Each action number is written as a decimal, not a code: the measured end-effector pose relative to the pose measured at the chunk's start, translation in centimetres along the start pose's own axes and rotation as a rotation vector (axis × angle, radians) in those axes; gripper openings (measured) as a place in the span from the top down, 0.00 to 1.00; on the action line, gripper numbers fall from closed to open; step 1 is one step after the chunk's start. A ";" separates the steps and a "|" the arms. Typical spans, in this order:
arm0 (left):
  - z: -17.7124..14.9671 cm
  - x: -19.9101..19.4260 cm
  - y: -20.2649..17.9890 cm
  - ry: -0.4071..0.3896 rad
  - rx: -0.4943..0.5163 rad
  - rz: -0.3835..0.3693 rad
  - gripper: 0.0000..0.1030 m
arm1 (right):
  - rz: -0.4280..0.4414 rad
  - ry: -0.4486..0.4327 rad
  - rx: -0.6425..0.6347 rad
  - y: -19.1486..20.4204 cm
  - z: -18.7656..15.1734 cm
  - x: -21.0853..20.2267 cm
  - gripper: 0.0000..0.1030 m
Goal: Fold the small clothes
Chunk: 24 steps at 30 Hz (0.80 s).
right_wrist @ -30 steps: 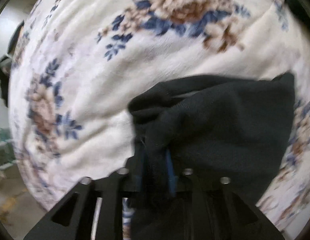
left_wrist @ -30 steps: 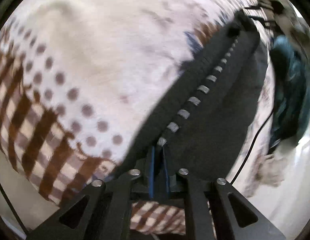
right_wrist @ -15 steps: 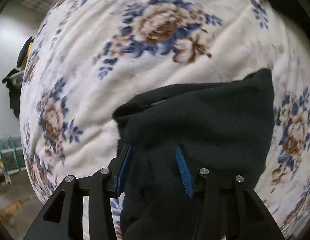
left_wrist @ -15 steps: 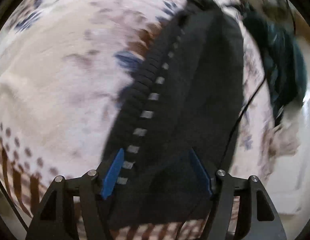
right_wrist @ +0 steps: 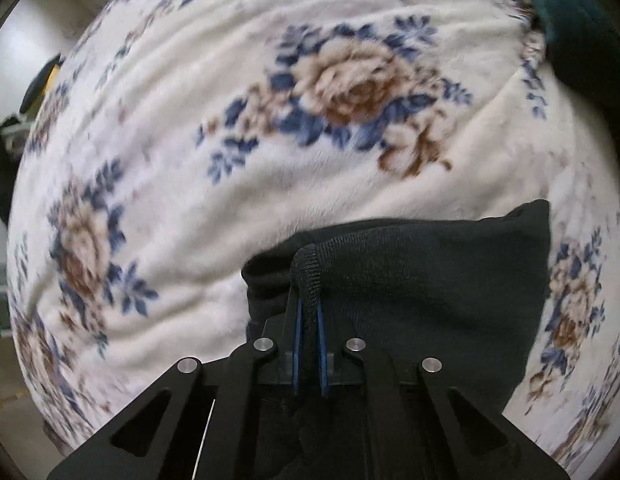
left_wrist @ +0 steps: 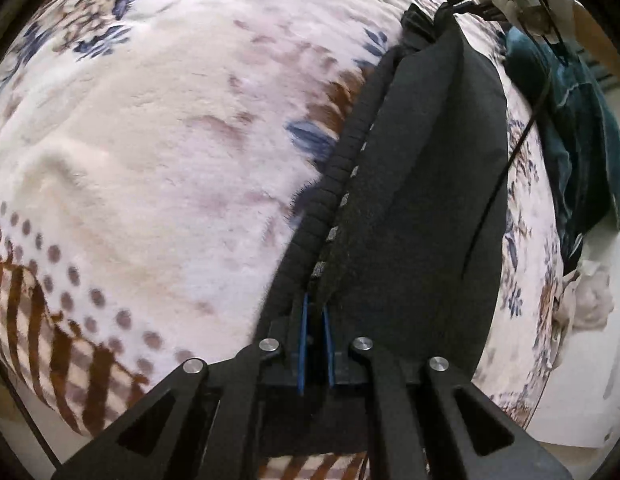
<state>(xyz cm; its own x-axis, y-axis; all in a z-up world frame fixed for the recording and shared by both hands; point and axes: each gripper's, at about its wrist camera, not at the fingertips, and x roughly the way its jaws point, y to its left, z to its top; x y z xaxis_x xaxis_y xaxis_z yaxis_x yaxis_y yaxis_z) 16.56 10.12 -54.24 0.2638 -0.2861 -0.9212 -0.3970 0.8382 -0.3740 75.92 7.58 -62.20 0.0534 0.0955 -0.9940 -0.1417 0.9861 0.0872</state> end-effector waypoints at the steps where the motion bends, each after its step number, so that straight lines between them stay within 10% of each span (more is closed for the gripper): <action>1: 0.0 0.0 0.1 0.002 -0.006 -0.005 0.95 | 0.002 -0.008 0.018 -0.1 0.2 -0.5 0.94; 13: 1.2 2.1 3.0 0.127 -0.102 -0.109 0.90 | -0.013 0.118 -0.070 4.7 0.4 4.5 0.92; 16: 1.6 1.0 4.8 0.155 -0.188 -0.202 0.50 | 0.068 0.157 -0.061 3.7 0.1 3.6 0.85; 17: 1.7 0.2 5.4 0.149 -0.211 -0.218 0.33 | 0.129 0.167 -0.058 3.0 -0.3 2.8 0.70; 20: 2.1 -1.4 6.3 0.134 -0.224 -0.232 0.31 | 0.296 0.185 -0.040 -0.2 -3.7 -0.8 0.39; 24: 2.3 -1.6 4.7 0.163 -0.139 -0.173 0.31 | 0.329 0.201 -0.048 -5.1 -13.2 -4.6 0.37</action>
<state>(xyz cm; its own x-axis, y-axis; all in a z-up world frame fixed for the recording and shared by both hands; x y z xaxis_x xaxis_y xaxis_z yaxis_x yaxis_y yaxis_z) 16.31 15.62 -54.30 0.1982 -0.4999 -0.8431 -0.4784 0.7014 -0.5284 63.34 0.26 -58.97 -0.1973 0.3726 -0.9068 -0.1654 0.8991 0.4054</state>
